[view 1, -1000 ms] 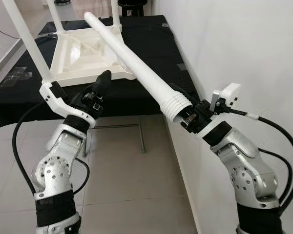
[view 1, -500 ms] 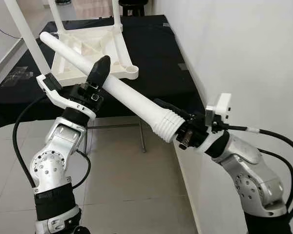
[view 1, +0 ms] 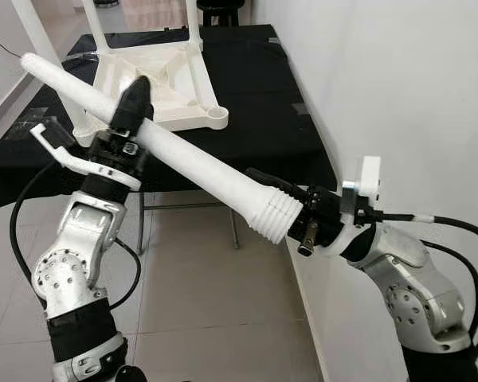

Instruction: Building children table

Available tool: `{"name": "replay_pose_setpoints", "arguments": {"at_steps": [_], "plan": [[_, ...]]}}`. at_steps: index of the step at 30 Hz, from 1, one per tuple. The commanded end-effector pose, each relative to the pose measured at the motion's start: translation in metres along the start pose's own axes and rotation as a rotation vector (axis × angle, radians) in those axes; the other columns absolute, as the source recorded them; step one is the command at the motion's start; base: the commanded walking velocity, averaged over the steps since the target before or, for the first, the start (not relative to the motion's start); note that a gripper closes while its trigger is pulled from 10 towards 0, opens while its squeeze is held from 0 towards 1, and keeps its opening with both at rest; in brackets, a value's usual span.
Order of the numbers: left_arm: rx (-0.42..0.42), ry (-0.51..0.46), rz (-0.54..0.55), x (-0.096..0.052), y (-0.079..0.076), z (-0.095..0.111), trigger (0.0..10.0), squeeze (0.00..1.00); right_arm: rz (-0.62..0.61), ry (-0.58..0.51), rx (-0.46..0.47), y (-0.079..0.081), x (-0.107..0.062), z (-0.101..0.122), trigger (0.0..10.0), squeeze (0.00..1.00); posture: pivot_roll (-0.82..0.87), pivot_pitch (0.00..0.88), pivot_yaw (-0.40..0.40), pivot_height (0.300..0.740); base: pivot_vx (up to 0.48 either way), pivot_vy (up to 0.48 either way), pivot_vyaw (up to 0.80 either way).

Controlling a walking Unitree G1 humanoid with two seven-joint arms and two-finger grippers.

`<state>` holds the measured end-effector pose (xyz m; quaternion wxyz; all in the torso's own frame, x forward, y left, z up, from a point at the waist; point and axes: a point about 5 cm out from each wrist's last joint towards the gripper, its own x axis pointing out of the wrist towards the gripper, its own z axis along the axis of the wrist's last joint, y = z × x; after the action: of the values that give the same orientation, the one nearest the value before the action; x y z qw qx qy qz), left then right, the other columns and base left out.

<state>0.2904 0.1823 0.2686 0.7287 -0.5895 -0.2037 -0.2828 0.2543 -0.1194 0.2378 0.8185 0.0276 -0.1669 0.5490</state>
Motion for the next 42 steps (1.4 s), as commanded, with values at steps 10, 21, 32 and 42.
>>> {"name": "replay_pose_setpoints", "arguments": {"at_steps": [10,21,32,42], "plan": [[-0.054,-0.008,-0.052,0.001,-0.007,0.002,0.0,0.00,0.004,0.039,0.026,0.000,-0.003,-0.007,10.0,0.00,0.02,0.105,-0.001,0.740,0.000,0.000,0.00],[0.021,-0.135,0.006,0.007,-0.005,0.037,0.0,0.00,-0.132,0.036,0.090,-0.011,-0.004,-0.018,10.0,1.00,0.02,0.108,0.000,0.740,0.000,0.000,0.00],[0.114,-0.256,-0.036,0.023,-0.026,0.083,0.0,0.00,-0.251,0.148,0.124,-0.005,-0.036,-0.041,10.0,1.00,0.02,0.104,0.000,0.740,0.000,0.000,0.00],[0.320,-0.138,-0.042,0.035,-0.037,0.086,0.0,0.00,-0.307,0.276,0.077,0.000,-0.063,-0.048,10.0,1.00,0.01,0.093,0.006,0.740,0.000,0.000,0.00]]}}
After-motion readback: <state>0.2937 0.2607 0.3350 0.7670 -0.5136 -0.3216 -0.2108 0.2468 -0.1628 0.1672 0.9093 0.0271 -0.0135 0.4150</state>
